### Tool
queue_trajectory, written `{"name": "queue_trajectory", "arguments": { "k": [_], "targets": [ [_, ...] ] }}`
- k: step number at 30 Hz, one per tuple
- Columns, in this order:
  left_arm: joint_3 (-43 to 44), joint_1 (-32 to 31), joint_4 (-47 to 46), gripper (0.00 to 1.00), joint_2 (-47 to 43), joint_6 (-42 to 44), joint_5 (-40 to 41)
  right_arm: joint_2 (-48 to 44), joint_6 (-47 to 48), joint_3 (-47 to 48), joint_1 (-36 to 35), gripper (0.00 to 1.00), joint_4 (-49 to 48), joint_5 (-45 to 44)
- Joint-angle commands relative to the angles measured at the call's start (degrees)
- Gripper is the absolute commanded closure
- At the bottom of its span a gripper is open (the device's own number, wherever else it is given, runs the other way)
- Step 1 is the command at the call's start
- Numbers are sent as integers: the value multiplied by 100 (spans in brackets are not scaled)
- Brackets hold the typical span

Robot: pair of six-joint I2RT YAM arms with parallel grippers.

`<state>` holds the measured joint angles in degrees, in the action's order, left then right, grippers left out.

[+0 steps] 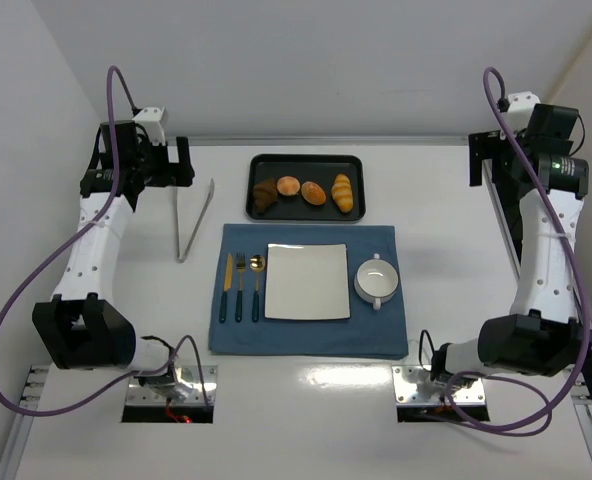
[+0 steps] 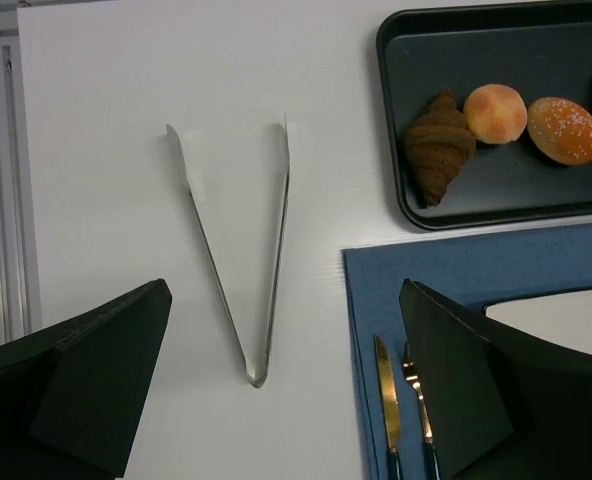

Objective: Place the bread

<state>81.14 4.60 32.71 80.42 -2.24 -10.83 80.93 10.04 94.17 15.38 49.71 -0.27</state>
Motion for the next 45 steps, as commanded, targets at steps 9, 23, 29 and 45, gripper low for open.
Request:
{"name": "queue_trajectory", "arguments": {
  "k": [9,23,29,45],
  "targets": [
    [-98,32,244,0,104,241,63,-253,-64,-189,88,0,-181,54],
    [-590,-29,474,0,1643,813,494,-358,155,-364,88,0,-234,-122],
    [-591,-29,289,0,2082,707,556,-306,209,-364,88,0,-234,-227],
    [305,-29,174,0,3444,699,934,-51,314,-39,88,0,-234,-631]
  ]
}}
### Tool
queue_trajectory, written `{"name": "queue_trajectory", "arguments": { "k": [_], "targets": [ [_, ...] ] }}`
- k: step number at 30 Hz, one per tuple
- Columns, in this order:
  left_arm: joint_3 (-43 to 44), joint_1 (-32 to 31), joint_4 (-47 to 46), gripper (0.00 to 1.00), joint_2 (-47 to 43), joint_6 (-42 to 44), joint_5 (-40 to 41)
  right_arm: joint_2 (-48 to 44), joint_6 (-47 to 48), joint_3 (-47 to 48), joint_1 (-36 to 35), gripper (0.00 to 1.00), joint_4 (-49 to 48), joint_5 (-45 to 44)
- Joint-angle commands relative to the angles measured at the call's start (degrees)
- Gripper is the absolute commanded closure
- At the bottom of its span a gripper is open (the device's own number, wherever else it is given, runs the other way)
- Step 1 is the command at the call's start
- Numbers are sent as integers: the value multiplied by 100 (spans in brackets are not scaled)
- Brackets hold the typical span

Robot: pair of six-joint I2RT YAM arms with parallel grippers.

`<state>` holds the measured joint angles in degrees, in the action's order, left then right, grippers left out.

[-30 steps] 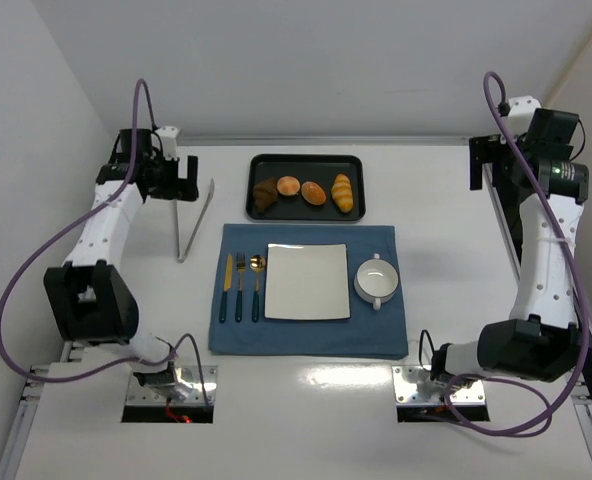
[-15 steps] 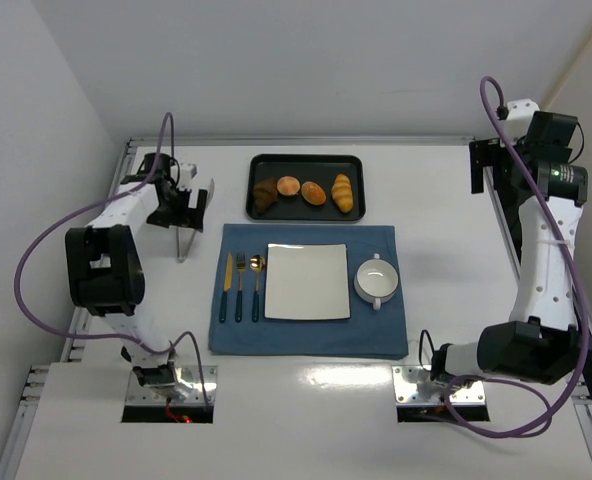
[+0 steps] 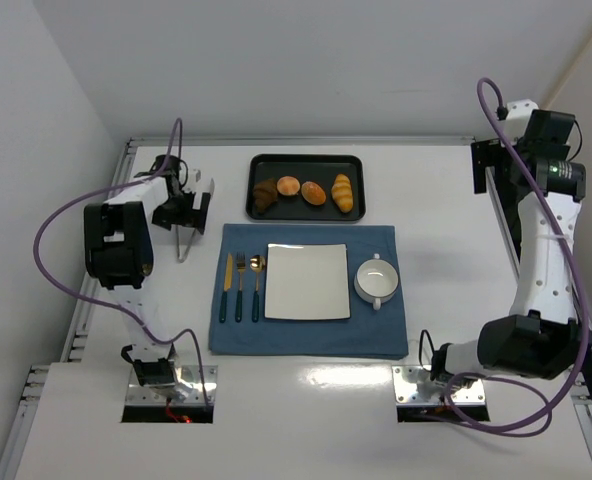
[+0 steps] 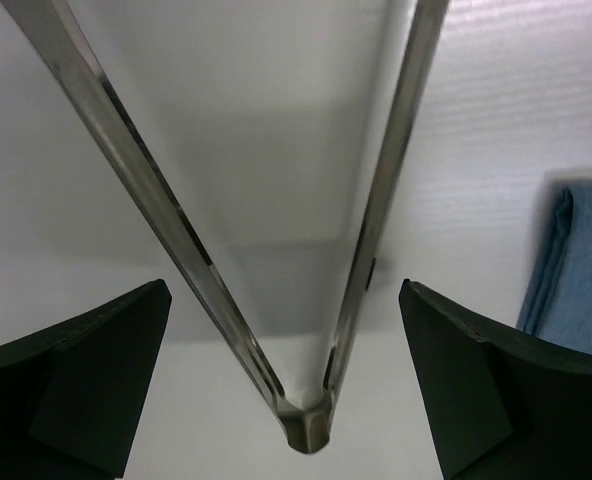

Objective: Place the bread

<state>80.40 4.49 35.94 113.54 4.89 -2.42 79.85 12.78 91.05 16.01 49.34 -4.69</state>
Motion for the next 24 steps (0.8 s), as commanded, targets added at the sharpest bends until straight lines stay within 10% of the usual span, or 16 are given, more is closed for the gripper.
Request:
{"name": "queue_trajectory", "arguments": {
  "k": [1,19,24],
  "targets": [
    [432,-18,-149,0,203,-66,153,126,41,326,25,0,-197,-243],
    [785,-18,141,10,793,-224,154,232,41,379,183,0,-197,-480],
    [731,-18,141,82,889,-225,171,232,41,379,183,0,-197,-480]
  ]
}}
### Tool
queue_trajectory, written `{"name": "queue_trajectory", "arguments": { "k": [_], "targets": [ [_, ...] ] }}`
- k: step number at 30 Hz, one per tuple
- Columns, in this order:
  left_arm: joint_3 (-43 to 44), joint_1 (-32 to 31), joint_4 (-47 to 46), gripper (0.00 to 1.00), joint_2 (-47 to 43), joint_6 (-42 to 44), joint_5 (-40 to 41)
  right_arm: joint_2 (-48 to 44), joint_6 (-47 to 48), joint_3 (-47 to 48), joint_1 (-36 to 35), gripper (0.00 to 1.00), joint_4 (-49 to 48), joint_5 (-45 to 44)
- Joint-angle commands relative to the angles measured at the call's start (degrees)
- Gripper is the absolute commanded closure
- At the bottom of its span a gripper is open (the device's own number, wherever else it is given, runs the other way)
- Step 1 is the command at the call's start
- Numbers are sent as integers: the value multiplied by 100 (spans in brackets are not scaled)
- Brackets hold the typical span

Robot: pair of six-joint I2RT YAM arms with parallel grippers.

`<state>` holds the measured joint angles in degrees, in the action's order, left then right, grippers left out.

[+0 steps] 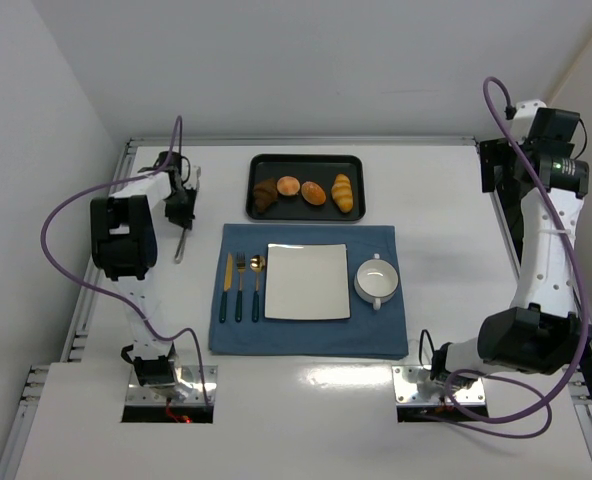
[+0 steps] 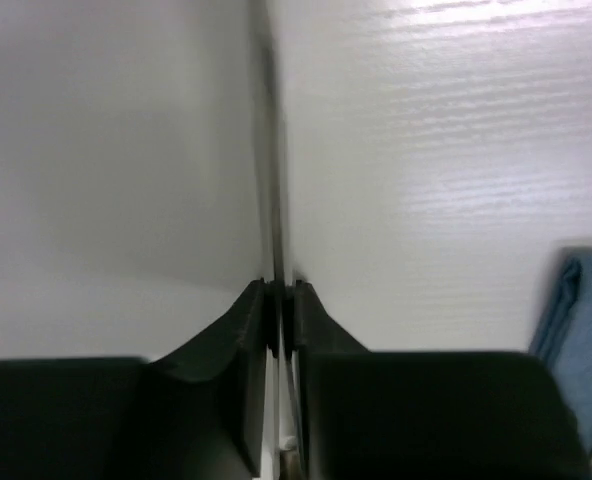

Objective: Place the bread

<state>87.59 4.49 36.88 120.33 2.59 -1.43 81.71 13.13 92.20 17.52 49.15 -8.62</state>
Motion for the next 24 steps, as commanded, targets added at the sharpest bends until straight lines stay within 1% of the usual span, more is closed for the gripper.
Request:
{"name": "queue_trajectory", "arguments": {
  "k": [1,4,7,9,10,11,12,13,15,16,17,19,21,24],
  "targets": [
    [82,-18,125,100,297,-65,247,-6,6,263,32,0,-177,-87],
    [30,-18,126,100,298,5,249,-6,6,263,32,0,-177,-87],
    [-32,-18,65,100,-167,119,196,-111,6,263,85,0,-177,-25],
    [231,-18,65,100,-755,338,-136,-112,6,211,85,0,-177,-25],
    [415,-18,65,100,-992,408,-538,-181,6,210,85,0,-177,-25],
    [521,-71,65,100,-1447,566,-760,-182,6,210,85,0,-177,27],
    [609,-71,4,100,-1643,645,-1119,-182,6,210,85,0,-177,27],
    [801,-184,3,100,-1784,733,-1218,-243,6,210,85,0,-177,27],
    [1031,-352,73,100,-1960,796,-1219,-243,6,210,138,0,-177,27],
    [1371,-457,334,100,-1961,796,-1063,-304,6,210,138,0,-229,27],
    [1531,-623,494,100,-1961,796,-1061,-305,6,210,138,0,-230,27],
    [1752,-747,810,100,-1891,848,-1114,-366,6,210,191,0,-230,89],
    [1805,-923,873,100,-1891,848,-1114,-367,-46,210,191,0,-230,89],
    [1691,-1091,873,100,-1891,796,-868,-419,-47,210,243,0,-230,220]
  ]
}}
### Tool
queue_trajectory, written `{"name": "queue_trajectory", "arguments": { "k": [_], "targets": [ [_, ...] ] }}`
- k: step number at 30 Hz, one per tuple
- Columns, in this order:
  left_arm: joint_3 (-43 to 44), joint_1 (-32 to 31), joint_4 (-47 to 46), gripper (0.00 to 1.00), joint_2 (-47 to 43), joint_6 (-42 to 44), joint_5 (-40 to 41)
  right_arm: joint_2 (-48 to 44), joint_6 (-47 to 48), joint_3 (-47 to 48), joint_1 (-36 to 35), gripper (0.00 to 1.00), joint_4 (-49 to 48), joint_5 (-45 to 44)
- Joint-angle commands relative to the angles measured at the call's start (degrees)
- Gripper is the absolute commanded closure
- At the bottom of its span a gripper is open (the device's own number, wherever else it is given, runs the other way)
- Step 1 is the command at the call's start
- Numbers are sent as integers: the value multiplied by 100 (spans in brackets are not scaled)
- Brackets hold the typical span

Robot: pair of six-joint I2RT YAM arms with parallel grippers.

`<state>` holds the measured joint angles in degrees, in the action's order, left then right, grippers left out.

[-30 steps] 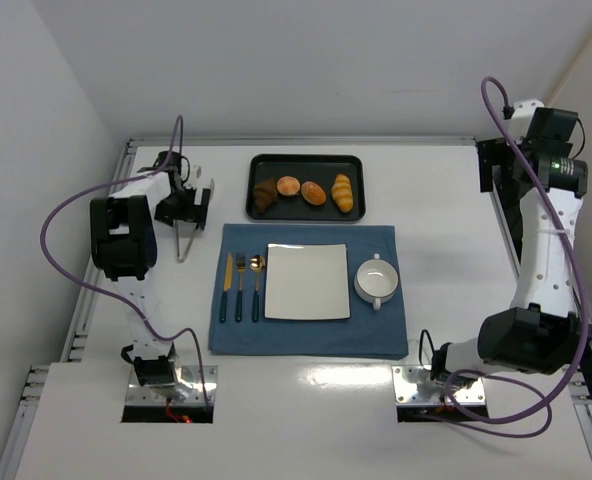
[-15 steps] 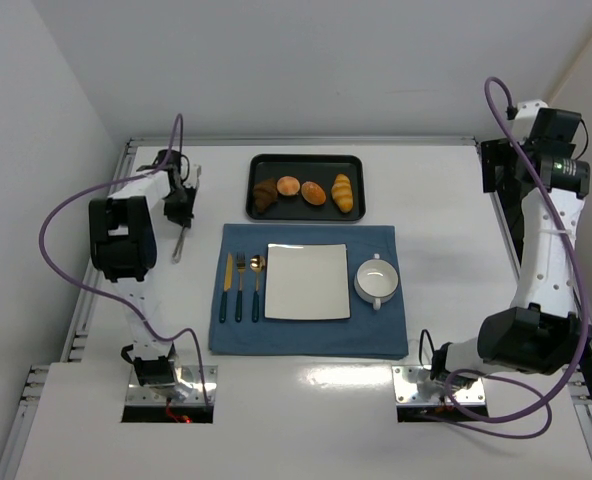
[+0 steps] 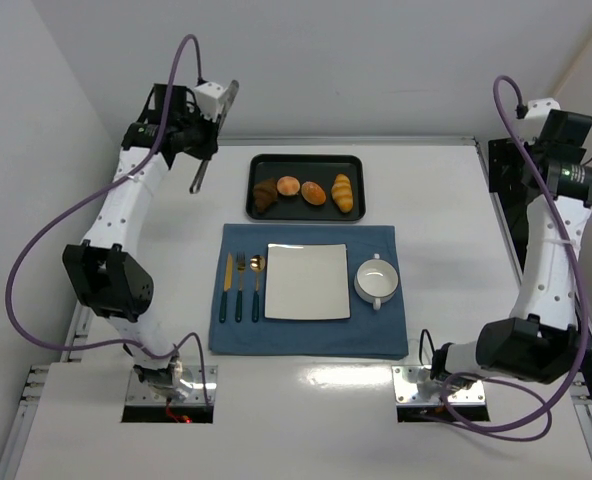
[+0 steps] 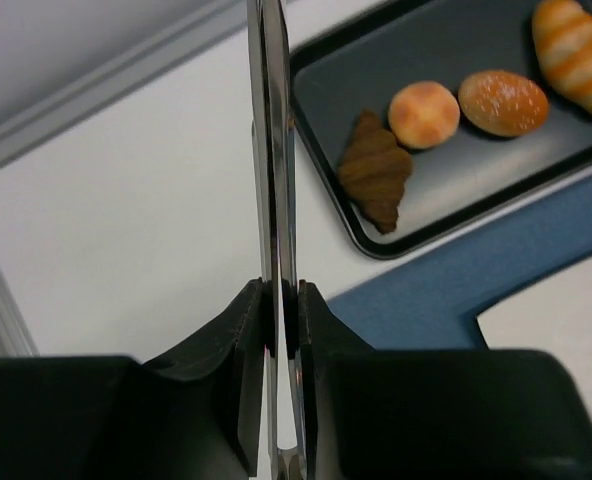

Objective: Place the bread

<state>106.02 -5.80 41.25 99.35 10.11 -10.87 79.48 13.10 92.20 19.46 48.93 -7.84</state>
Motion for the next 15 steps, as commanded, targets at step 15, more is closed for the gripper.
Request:
{"name": "queue_trajectory", "arguments": {
  "k": [15],
  "targets": [
    [-169,-290,488,87,137,-202,59,-302,-45,210,154,0,-155,256]
  ]
}}
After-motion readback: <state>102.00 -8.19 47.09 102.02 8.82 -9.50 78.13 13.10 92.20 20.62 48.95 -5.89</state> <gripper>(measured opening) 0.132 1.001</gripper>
